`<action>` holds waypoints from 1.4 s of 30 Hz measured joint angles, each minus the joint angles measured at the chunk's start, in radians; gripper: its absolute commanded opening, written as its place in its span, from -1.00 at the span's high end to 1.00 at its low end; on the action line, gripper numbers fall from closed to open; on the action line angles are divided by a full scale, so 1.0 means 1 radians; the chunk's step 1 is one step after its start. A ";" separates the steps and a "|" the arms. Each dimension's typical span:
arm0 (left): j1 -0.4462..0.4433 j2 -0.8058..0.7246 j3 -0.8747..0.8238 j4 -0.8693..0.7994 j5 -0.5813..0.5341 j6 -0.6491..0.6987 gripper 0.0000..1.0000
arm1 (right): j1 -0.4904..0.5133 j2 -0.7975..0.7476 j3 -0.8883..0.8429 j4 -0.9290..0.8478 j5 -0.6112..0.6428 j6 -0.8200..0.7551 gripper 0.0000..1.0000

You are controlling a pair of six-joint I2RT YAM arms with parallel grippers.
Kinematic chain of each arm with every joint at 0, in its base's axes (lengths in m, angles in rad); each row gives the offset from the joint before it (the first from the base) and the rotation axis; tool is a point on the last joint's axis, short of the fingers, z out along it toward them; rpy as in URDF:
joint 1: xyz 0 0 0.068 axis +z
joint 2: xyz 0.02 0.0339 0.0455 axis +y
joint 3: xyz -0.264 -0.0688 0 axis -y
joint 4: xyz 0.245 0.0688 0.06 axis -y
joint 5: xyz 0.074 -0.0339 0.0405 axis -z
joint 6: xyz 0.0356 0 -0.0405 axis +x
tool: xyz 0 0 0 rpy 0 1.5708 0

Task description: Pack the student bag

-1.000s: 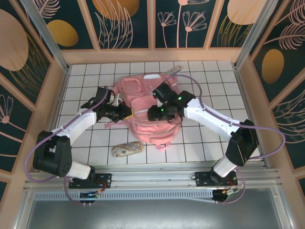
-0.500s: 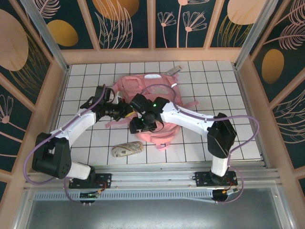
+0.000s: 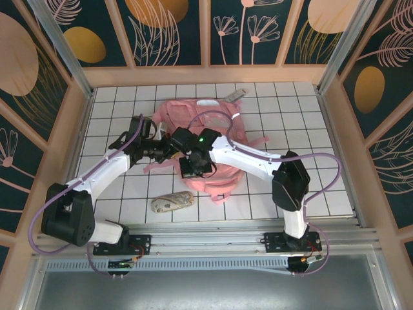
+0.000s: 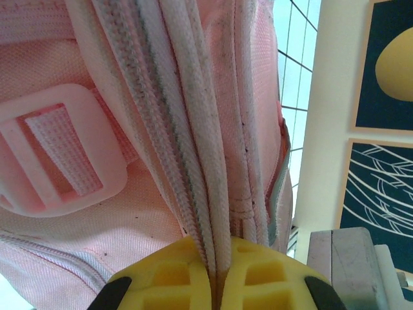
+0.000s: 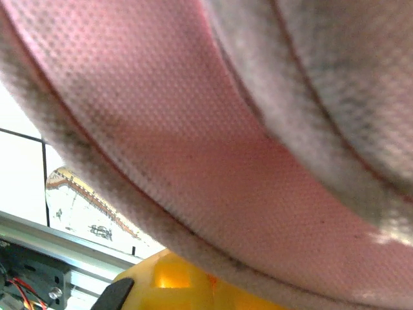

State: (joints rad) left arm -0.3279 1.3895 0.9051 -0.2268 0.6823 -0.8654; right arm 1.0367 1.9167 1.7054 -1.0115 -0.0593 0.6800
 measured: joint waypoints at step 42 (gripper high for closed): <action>-0.026 -0.034 0.075 -0.249 -0.194 0.223 1.00 | -0.296 -0.194 -0.187 -0.074 -0.145 -0.553 1.00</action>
State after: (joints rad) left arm -0.3534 1.3560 0.9798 -0.4763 0.4881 -0.6426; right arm 0.7403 1.7226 1.5181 -1.0859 -0.2039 0.1272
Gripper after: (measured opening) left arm 0.058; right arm 0.061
